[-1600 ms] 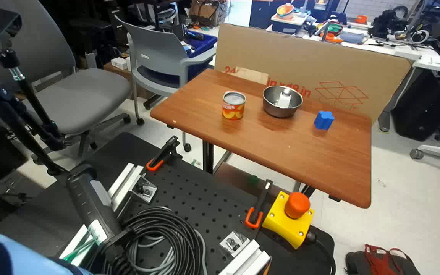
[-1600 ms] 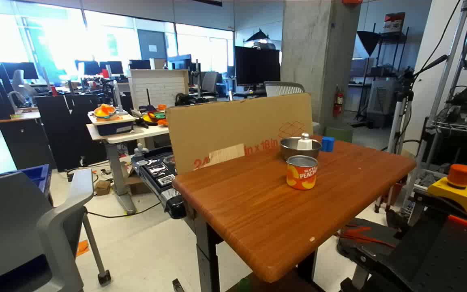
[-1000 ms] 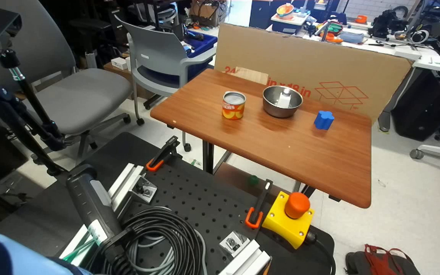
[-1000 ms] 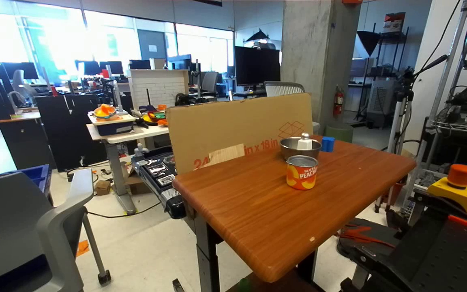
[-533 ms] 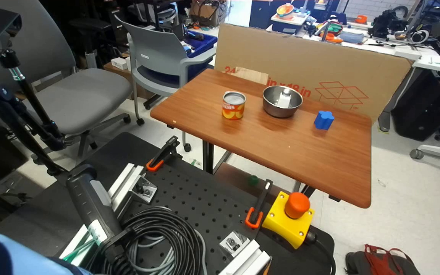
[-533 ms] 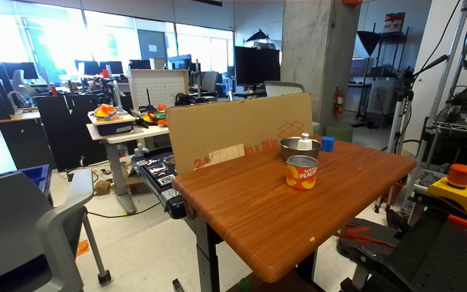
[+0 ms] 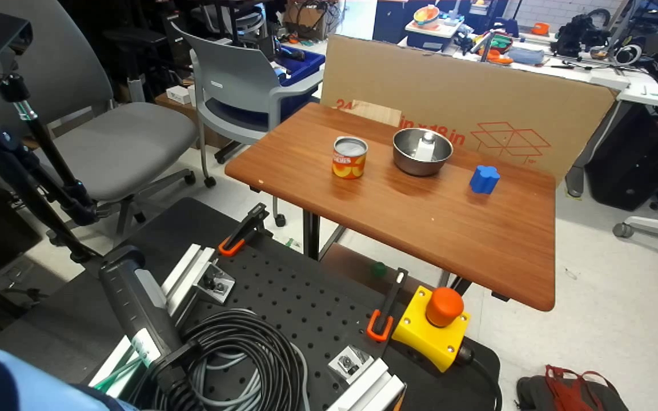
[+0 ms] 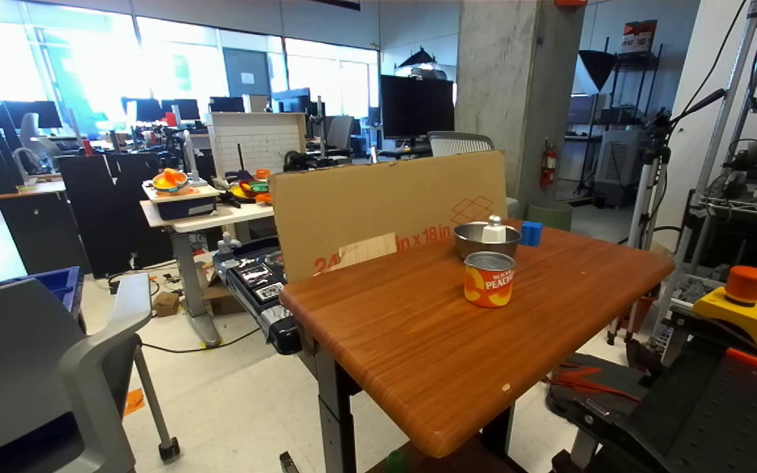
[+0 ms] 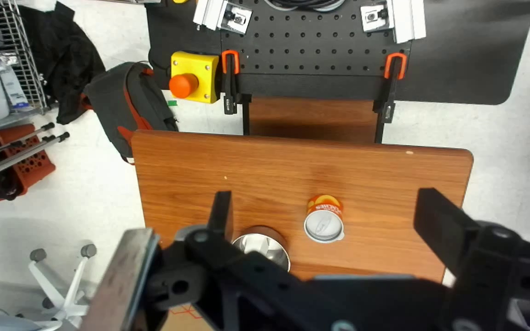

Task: Push the tin up on the desk

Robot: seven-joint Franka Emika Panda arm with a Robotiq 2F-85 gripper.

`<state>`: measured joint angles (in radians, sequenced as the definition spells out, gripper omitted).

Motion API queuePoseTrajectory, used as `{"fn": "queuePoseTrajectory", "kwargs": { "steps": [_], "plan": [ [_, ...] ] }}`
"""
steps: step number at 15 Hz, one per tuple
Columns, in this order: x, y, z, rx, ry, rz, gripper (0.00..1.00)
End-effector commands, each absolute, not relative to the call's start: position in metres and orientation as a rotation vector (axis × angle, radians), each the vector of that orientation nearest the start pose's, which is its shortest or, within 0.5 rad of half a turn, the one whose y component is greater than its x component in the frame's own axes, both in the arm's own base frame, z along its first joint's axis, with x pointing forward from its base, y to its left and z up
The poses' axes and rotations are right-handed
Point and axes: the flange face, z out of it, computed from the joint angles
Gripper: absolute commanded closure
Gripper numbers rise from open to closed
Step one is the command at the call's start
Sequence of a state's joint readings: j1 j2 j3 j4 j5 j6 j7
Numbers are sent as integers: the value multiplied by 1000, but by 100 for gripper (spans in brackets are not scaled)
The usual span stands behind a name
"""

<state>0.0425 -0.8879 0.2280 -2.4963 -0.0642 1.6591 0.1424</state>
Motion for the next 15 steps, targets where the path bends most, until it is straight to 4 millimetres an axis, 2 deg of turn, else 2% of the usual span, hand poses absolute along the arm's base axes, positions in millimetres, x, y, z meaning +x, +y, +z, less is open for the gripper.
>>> {"fn": "queuePoseTrajectory", "kwargs": {
  "steps": [1, 4, 8, 13, 15],
  "plan": [
    [314, 67, 547, -3295, -19, -127, 0],
    [352, 45, 530, -3195, 88, -97, 0],
    [411, 29, 485, -3095, 264, -99, 0],
    [477, 47, 407, -2987, 429, -14, 0],
    [495, 55, 379, -2978, 476, 41, 0]
  ]
}}
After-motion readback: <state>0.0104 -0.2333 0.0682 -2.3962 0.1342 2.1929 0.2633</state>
